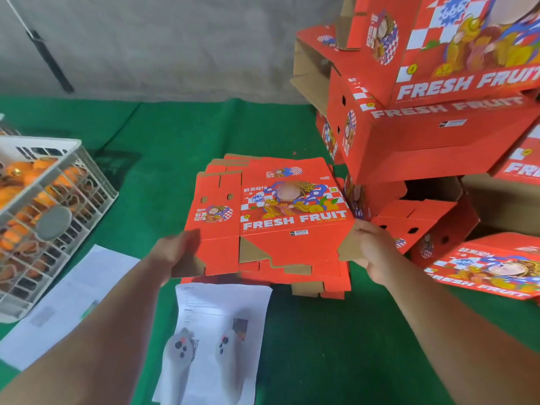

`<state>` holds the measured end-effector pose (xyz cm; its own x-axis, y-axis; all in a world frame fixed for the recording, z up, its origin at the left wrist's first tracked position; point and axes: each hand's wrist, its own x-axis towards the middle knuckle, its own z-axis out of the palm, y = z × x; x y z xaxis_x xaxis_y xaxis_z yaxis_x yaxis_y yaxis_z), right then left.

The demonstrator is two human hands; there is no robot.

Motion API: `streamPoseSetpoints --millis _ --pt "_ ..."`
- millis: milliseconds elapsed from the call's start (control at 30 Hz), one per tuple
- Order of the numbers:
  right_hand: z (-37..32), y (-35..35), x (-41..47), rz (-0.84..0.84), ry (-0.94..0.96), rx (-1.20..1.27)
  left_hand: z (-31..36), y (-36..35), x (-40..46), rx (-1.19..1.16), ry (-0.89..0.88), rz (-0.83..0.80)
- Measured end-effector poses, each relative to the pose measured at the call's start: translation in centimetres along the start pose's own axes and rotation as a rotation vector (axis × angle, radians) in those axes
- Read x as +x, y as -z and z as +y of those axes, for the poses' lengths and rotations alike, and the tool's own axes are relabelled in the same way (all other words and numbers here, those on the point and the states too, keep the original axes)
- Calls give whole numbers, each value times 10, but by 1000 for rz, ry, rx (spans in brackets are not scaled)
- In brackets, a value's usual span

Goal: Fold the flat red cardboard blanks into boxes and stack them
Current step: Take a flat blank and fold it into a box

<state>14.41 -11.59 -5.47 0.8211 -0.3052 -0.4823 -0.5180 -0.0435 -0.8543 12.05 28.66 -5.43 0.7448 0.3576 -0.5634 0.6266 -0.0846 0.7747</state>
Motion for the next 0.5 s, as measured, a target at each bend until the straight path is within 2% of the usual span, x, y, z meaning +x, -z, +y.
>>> streamPoseSetpoints --millis 133,400,500 --pt "2 4 -17 -44 61 -159 14 -1 -18 -21 -193 -22" --pt "1 40 -53 -209 245 -378 10 -12 -66 -101 -320 -35" --pt "2 51 -65 -212 357 -422 1 -14 -84 -132 -352 -10"
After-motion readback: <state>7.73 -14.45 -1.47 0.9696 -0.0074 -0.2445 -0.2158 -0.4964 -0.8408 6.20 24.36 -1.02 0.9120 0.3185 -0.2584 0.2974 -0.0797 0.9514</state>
